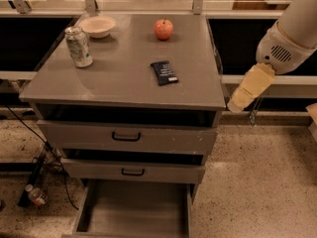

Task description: Place rxbar blueberry into bottom drawer

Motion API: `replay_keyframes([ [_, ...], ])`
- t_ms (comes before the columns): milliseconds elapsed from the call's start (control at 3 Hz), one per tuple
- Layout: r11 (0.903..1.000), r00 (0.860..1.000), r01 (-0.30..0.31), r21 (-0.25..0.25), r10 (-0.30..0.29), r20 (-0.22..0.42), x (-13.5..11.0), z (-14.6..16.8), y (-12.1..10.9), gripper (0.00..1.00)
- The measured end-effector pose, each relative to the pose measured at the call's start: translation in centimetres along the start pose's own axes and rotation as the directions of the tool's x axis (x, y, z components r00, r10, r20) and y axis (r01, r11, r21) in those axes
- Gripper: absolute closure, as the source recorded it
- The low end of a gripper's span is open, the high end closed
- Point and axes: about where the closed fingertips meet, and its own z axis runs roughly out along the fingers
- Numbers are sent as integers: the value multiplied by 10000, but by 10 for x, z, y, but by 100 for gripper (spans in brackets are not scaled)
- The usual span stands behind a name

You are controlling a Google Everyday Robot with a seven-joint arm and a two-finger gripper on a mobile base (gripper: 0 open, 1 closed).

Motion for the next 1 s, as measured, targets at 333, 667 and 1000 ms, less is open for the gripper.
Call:
replay_keyframes([
  [333,10000,10000,0,0,0,0,0,0,0,0],
  [667,9998,9997,99,-184,-95,229,-17,0,-4,0],
  [1000,9958,9953,720,-572,-680,686,-79,3,-13,0],
])
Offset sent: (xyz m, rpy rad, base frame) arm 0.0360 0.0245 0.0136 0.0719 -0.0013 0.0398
